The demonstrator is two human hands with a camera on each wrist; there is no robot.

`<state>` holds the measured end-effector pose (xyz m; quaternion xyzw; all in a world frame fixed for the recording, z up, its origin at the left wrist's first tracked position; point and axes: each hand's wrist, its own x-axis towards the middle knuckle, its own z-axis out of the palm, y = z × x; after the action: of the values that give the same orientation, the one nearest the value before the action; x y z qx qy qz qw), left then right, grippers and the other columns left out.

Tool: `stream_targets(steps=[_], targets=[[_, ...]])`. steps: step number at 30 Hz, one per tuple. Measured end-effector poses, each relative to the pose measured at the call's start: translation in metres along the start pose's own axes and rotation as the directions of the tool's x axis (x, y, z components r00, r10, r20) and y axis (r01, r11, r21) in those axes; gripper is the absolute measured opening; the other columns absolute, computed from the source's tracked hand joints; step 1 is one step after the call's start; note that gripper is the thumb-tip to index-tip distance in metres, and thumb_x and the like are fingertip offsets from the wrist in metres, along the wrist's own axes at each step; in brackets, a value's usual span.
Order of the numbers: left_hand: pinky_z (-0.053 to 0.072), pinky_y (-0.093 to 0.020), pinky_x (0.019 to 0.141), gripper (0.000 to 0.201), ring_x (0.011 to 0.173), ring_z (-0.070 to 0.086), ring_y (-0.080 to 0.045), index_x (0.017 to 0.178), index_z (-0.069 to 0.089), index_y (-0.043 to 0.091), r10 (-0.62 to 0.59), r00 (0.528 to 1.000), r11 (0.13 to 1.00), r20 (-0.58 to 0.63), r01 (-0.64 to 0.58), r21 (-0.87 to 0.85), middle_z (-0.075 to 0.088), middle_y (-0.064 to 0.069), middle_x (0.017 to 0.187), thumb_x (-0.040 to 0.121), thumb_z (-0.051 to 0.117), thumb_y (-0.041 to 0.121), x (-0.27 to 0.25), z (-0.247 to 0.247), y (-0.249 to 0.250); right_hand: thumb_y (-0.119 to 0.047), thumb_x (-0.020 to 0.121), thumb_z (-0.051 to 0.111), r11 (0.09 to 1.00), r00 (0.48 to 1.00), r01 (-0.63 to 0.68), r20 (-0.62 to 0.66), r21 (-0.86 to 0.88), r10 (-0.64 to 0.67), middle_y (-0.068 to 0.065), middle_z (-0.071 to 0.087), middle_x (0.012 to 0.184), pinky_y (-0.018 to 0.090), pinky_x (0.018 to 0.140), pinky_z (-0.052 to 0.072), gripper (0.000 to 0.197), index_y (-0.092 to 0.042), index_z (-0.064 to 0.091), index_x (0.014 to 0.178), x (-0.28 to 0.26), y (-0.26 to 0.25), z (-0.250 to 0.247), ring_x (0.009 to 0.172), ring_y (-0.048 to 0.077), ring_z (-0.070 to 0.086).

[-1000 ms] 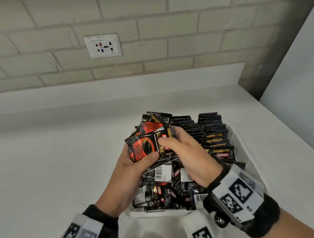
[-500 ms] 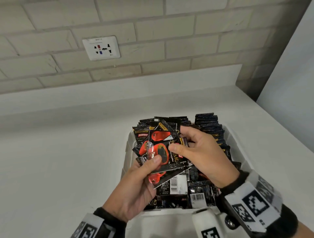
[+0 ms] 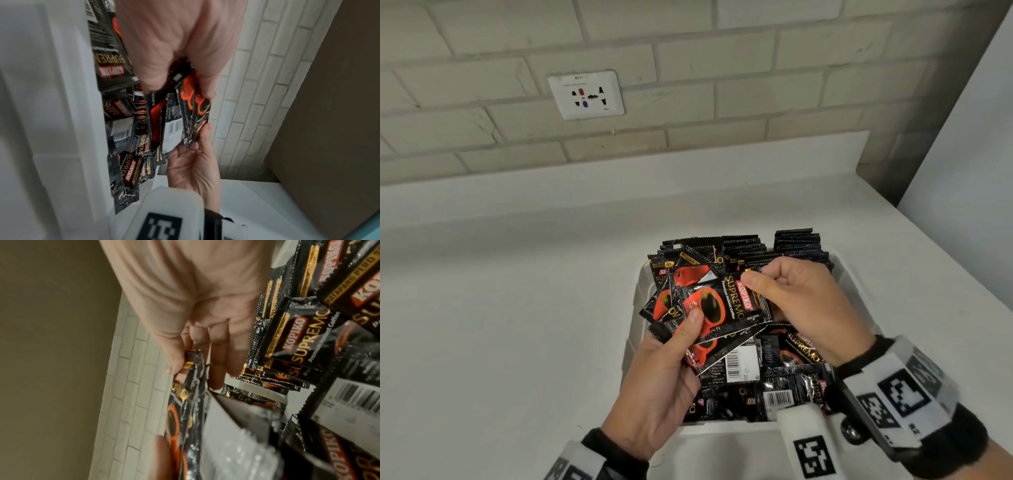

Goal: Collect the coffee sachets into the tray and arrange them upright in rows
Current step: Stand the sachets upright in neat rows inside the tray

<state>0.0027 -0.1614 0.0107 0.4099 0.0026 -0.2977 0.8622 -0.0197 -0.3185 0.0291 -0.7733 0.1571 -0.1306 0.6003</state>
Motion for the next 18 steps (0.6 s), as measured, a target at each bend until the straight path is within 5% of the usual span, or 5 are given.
stream_targets(steps=[3, 6, 11, 14, 18], targets=[[0.059, -0.031, 0.057, 0.022, 0.074, 0.072, -0.021, 0.079, 0.078, 0.012, -0.017, 1.000, 0.999, -0.023, 0.016, -0.033, 0.073, -0.018, 0.093, 0.074, 0.057, 0.013, -0.001, 0.002, -0.001, -0.029, 0.082, 0.063, 1.000, 1.000, 0.000, -0.010, -0.027, 0.000, -0.015, 0.061, 0.053, 0.007, 0.067, 0.046, 0.018, -0.020, 0.059, 0.067, -0.001, 0.000, 0.000, 0.054, -0.008, 0.055], [0.060, -0.032, 0.063, 0.027, 0.073, 0.072, -0.021, 0.096, 0.068, 0.006, -0.022, 0.996, 0.999, -0.082, 0.018, -0.040, 0.073, -0.019, 0.092, 0.073, 0.058, 0.015, 0.000, 0.000, -0.002, -0.029, 0.087, 0.055, 1.000, 0.999, -0.027, -0.036, -0.003, 0.027, 0.005, 0.067, 0.077, 0.022, 0.068, 0.055, 0.018, -0.019, 0.060, 0.073, -0.001, 0.000, -0.002, 0.070, 0.012, 0.065], [0.058, -0.026, 0.054, 0.049, 0.076, 0.072, -0.020, 0.120, 0.057, 0.004, 0.016, 0.982, 0.995, -0.186, -0.034, -0.096, 0.072, -0.018, 0.096, 0.072, 0.060, 0.015, 0.003, -0.002, 0.002, -0.029, 0.096, 0.041, 0.787, 0.936, -0.066, -0.235, 0.613, 0.262, 0.001, 0.066, 0.069, 0.017, 0.035, 0.042, 0.019, -0.017, 0.054, 0.089, 0.001, -0.012, -0.020, 0.046, 0.010, 0.060], [0.056, -0.024, 0.052, 0.049, 0.075, 0.072, -0.019, 0.121, 0.056, 0.007, 0.060, 0.974, 0.995, -0.217, -0.076, -0.064, 0.073, -0.016, 0.096, 0.073, 0.061, 0.016, 0.004, -0.002, 0.004, -0.027, 0.096, 0.041, 0.732, 0.948, -0.147, -0.117, 0.666, 0.297, 0.007, 0.064, 0.080, 0.016, 0.032, 0.036, 0.015, -0.016, 0.052, 0.095, -0.002, -0.019, -0.029, 0.042, 0.010, 0.055], [0.055, -0.026, 0.052, 0.036, 0.069, 0.071, -0.015, 0.108, 0.060, 0.010, 0.114, 0.967, 0.993, -0.228, -0.116, 0.007, 0.074, -0.010, 0.087, 0.073, 0.060, 0.017, 0.005, 0.001, 0.004, -0.018, 0.074, 0.059, 0.855, 0.953, -0.284, 0.227, 0.435, 0.201, 0.010, 0.067, 0.081, 0.017, 0.035, 0.044, 0.028, -0.010, 0.058, 0.101, -0.012, -0.023, -0.023, 0.047, 0.013, 0.057]])
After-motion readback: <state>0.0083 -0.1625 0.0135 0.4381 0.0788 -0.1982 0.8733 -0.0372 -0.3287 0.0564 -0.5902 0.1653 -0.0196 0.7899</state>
